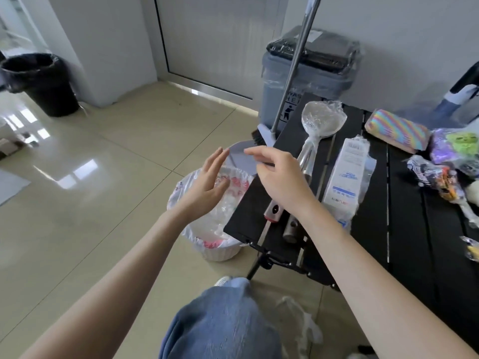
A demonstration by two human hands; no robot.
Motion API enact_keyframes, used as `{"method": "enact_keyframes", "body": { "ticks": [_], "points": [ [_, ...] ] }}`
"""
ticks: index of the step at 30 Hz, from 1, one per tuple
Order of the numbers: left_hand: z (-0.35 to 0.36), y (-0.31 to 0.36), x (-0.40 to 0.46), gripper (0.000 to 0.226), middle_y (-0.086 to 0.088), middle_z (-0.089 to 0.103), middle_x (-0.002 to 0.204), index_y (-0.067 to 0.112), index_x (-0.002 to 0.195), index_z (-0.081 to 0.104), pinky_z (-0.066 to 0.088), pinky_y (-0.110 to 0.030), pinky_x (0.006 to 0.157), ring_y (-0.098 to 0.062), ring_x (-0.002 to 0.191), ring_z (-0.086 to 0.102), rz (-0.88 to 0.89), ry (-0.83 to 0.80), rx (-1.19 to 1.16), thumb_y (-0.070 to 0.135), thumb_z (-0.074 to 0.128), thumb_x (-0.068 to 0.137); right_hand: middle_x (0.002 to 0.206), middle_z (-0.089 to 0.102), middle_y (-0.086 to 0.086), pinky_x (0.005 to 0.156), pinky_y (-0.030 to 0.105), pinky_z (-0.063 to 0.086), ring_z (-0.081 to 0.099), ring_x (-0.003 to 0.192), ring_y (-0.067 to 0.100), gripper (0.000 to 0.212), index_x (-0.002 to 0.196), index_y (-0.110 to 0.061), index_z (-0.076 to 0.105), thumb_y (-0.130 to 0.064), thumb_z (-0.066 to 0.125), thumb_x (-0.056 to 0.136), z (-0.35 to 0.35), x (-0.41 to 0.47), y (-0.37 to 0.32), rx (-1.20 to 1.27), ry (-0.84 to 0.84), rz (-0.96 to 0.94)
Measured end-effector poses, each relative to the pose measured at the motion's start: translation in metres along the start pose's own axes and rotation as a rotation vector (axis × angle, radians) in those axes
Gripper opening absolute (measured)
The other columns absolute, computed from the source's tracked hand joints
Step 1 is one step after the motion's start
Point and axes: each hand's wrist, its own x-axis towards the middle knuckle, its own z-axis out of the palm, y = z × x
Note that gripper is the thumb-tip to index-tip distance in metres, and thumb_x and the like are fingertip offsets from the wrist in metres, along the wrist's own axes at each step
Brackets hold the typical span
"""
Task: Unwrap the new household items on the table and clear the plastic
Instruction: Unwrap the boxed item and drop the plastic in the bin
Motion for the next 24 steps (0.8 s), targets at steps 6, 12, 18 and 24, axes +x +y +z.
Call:
{"method": "enact_keyframes", "body": {
  "ticks": [6, 12, 18, 24],
  "points": [
    [0.010, 0.085, 0.005, 0.037, 0.000, 0.043, 0.130, 0.016, 0.127, 0.053, 0.027, 0.004, 0.087, -0.003, 0.112, 0.041, 0.181, 0.174, 0.010, 0.003, 0.048, 0.093, 0.111, 0.066, -0.002, 0.079, 0.000, 0.040, 0.059, 0.097, 0.002, 0.036, 0.106, -0.016, 0.068, 0.005, 0.044, 0.090, -0.065, -0.024, -0.010, 0.008, 0.239, -0.031],
    [0.070, 0.157, -0.006, 0.059, 0.000, 0.042, 0.136, 0.019, 0.140, 0.037, 0.029, -0.020, 0.091, -0.010, 0.118, 0.043, 0.085, -0.100, 0.092, 0.040, 0.060, 0.090, 0.122, 0.052, 0.005, 0.065, 0.007, 0.037, 0.050, 0.087, 0.002, 0.029, 0.124, -0.020, 0.053, -0.013, 0.048, 0.096, -0.123, -0.064, 0.021, -0.049, 0.346, 0.247],
    [0.116, 0.168, -0.006, 0.070, -0.011, 0.038, 0.141, 0.017, 0.144, 0.024, 0.034, -0.025, 0.079, -0.027, 0.116, 0.052, 0.074, -0.164, 0.365, 0.035, 0.062, 0.087, 0.135, 0.050, 0.006, 0.104, 0.043, 0.043, 0.051, 0.121, 0.021, 0.046, 0.145, -0.023, 0.031, -0.035, 0.040, 0.101, -0.125, -0.093, 0.046, 0.147, 0.181, 0.514],
    [0.127, 0.168, -0.009, 0.057, -0.003, 0.057, 0.115, 0.025, 0.135, 0.032, 0.046, -0.022, 0.064, -0.014, 0.081, 0.061, 0.097, -0.082, -0.086, 0.019, 0.062, 0.087, 0.105, 0.057, -0.002, 0.097, 0.044, 0.050, 0.063, 0.099, 0.018, 0.050, 0.141, -0.020, 0.027, -0.035, 0.048, 0.098, -0.137, -0.105, 0.062, 0.297, 0.284, 0.513]
  ]
}}
